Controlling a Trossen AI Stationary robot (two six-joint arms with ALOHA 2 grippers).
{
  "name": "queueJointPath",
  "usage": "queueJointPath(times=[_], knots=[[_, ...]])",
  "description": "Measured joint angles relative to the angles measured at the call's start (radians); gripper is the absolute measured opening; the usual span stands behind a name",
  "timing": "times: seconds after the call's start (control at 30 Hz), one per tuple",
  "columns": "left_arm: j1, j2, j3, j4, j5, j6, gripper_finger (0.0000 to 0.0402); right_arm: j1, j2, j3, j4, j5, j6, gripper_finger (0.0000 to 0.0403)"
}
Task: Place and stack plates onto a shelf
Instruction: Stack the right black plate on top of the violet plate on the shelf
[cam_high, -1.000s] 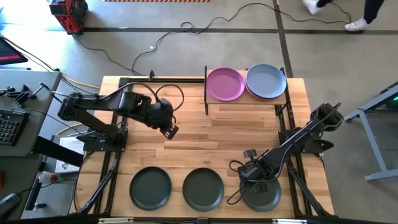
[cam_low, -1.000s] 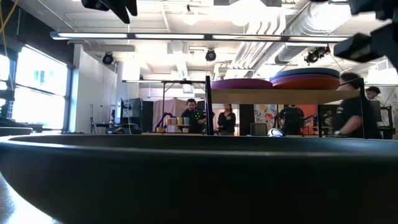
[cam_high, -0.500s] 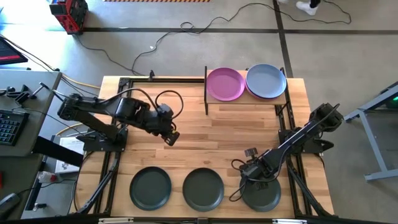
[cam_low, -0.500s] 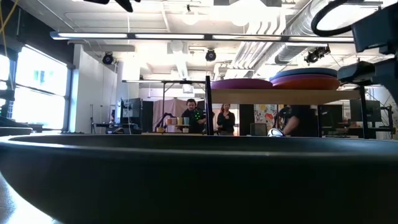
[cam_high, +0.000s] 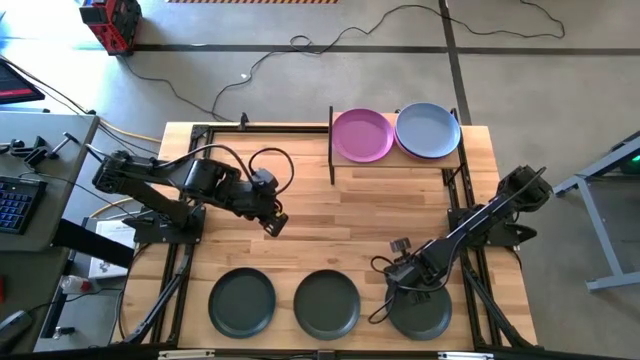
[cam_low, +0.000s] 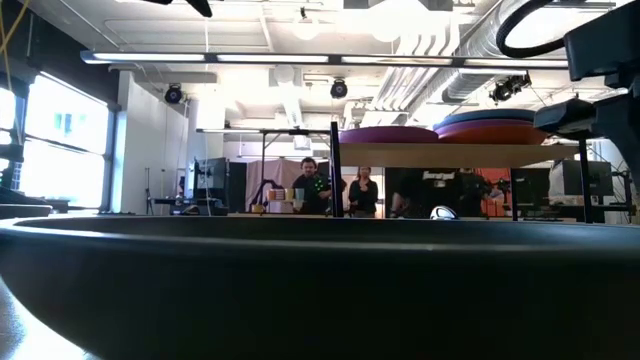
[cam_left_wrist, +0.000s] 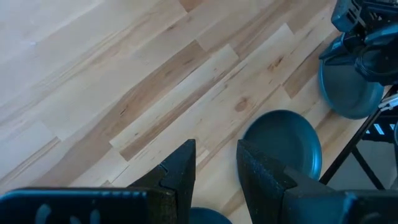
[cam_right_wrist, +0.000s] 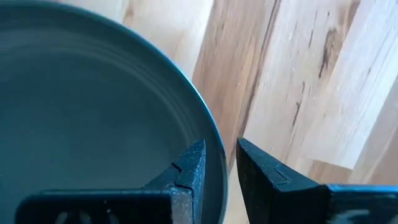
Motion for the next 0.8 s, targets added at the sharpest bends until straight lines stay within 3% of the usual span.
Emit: queueJointPath(times=[0.8], knots=[[0.000, 0.000, 0.000, 0.000, 0.000, 0.000, 0.0106, -0.007, 0.035, 0.000, 0.046, -0.018, -0.082, 0.0068]])
